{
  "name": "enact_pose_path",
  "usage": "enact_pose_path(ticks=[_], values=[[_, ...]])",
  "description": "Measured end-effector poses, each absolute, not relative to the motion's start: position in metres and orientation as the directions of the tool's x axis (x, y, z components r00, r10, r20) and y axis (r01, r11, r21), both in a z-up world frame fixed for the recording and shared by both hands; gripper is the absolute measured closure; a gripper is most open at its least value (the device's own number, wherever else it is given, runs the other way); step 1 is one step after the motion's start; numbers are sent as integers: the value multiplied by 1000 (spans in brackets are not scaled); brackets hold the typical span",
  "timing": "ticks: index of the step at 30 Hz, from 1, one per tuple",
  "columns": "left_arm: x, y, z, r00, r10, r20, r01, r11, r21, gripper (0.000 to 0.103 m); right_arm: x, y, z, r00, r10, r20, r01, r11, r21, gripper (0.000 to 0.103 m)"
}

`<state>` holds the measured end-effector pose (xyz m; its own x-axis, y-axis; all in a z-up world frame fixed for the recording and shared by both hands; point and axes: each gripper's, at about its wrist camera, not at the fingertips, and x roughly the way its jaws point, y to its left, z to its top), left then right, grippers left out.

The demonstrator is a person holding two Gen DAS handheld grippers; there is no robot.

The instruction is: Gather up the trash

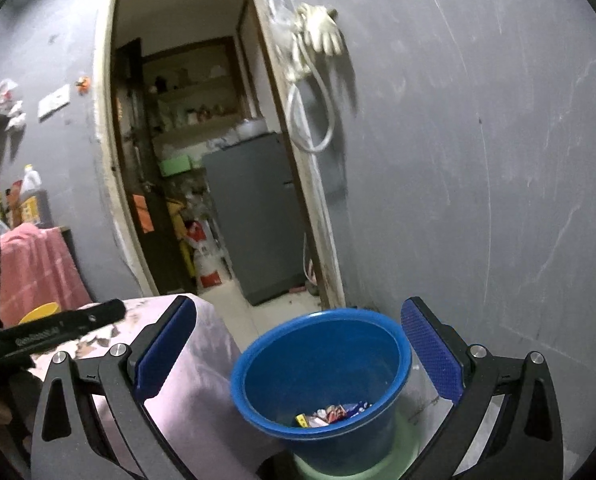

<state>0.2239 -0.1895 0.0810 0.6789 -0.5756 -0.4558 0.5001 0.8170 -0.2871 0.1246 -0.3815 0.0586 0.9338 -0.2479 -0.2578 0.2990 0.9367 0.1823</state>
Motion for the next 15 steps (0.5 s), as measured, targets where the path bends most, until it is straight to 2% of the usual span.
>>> enact_pose_path(ticks=[2, 5, 6, 15], values=[[205, -173, 88, 709, -560, -428, 491, 828, -271, 41, 112, -371, 62, 939, -244, -241, 288, 942, 171, 0], [179, -151, 92, 752, -524, -400, 465, 852, -241, 21, 96, -358, 66, 946, -236, -222, 274, 949, 158, 0], [172, -146, 93, 765, -514, -389, 457, 858, -235, 18, 89, -352, 67, 948, -234, -215, 270, 950, 155, 0], [110, -91, 83, 849, -395, -350, 335, 916, -221, 4, 43, -313, 71, 964, -211, -160, 232, 965, 124, 0]])
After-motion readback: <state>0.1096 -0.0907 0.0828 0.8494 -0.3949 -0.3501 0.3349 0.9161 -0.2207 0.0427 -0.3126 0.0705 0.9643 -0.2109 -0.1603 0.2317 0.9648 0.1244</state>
